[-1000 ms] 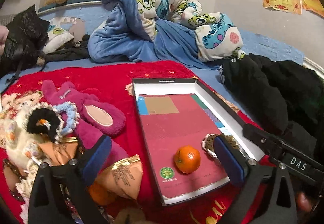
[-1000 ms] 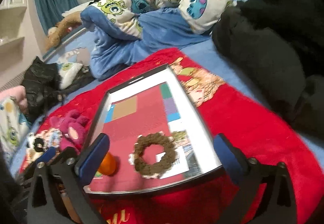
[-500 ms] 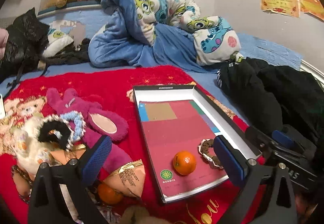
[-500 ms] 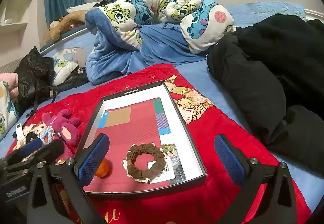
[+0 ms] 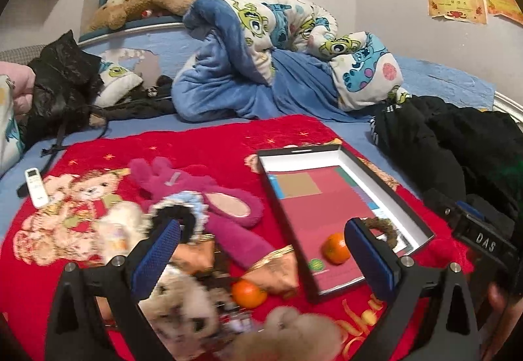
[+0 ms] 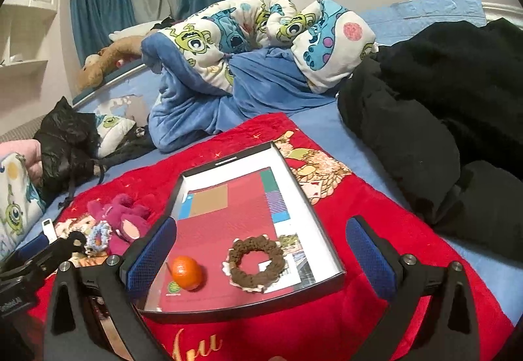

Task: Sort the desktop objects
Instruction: 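Withdraw both grippers from the box back toward the item pile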

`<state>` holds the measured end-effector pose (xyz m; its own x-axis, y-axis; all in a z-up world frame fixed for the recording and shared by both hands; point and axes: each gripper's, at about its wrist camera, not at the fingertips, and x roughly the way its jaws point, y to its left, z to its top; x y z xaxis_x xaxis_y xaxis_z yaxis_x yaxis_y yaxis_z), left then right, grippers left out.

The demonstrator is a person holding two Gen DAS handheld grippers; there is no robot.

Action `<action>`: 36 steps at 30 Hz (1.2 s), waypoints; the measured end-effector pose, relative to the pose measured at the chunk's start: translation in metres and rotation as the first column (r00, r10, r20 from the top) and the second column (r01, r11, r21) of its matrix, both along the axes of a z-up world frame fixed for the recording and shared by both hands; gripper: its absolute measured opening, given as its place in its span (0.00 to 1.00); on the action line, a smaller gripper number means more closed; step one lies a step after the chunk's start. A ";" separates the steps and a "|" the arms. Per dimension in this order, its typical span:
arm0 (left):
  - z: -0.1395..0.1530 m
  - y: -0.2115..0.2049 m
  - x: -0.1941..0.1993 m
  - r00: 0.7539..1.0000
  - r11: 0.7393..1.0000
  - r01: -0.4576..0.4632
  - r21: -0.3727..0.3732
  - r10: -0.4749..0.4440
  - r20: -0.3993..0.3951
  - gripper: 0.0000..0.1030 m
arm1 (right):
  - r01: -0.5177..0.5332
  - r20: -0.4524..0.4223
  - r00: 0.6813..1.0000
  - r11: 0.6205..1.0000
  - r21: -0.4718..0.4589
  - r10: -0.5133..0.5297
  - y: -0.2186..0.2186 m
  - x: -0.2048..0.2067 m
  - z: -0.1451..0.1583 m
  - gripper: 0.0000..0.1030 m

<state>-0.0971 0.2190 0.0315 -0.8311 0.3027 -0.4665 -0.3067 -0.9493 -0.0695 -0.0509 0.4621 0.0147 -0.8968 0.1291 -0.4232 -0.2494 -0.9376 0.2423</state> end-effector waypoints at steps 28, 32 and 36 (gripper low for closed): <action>0.018 -0.131 0.086 0.989 0.979 -0.144 -0.145 0.138 -0.051 0.98 | -0.353 0.012 0.935 0.934 -0.058 0.354 -0.143 0.004 -0.004 1.00; 0.003 -0.125 0.083 0.991 0.978 -0.134 -0.160 0.131 -0.030 0.98 | -0.354 0.029 0.934 0.933 -0.066 0.357 -0.145 0.006 -0.010 1.00; -0.016 -0.122 0.075 0.994 0.983 -0.110 -0.146 0.113 0.011 0.98 | -0.349 0.046 0.935 0.936 -0.055 0.351 -0.145 0.004 -0.016 1.00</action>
